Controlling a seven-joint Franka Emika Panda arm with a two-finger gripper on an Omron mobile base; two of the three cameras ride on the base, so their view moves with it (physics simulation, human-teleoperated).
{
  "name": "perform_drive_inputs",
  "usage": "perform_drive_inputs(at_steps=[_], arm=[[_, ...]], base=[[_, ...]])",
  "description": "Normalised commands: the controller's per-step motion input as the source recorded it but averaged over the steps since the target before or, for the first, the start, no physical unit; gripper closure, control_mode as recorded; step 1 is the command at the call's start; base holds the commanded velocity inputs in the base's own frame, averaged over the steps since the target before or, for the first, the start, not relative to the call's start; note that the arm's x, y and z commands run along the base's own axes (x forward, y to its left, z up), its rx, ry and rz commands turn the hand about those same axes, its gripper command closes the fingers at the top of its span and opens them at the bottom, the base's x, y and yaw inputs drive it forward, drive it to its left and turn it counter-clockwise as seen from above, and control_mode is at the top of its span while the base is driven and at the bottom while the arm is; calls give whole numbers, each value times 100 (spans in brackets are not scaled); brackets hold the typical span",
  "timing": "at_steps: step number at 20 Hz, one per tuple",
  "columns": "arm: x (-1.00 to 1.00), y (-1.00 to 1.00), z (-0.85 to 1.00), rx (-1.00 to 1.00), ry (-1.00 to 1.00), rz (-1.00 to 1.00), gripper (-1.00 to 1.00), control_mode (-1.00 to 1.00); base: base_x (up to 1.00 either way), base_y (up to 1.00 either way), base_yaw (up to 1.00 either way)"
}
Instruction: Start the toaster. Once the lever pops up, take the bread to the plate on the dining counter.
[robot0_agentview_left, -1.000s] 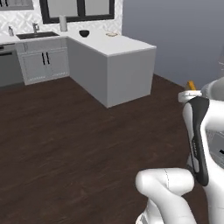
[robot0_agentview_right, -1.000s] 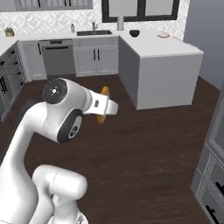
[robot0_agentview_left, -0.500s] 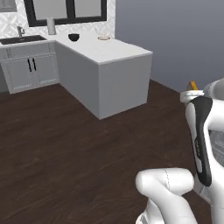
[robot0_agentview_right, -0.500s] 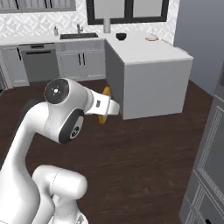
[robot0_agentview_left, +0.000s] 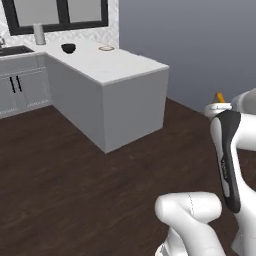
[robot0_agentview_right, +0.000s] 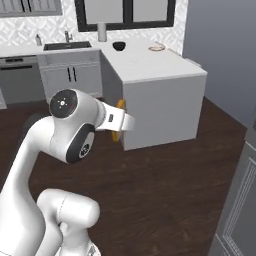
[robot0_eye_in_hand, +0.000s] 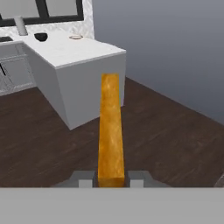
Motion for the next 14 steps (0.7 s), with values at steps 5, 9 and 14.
perform_drive_inputs(at_steps=[5,9,14], arm=[[0,0,0,0,0,0,100,100],[0,0,0,0,0,0,100,100],[0,0,0,0,0,0,100,100]], base=[[100,-31,-19],[96,-32,-29],[94,-29,-33]])
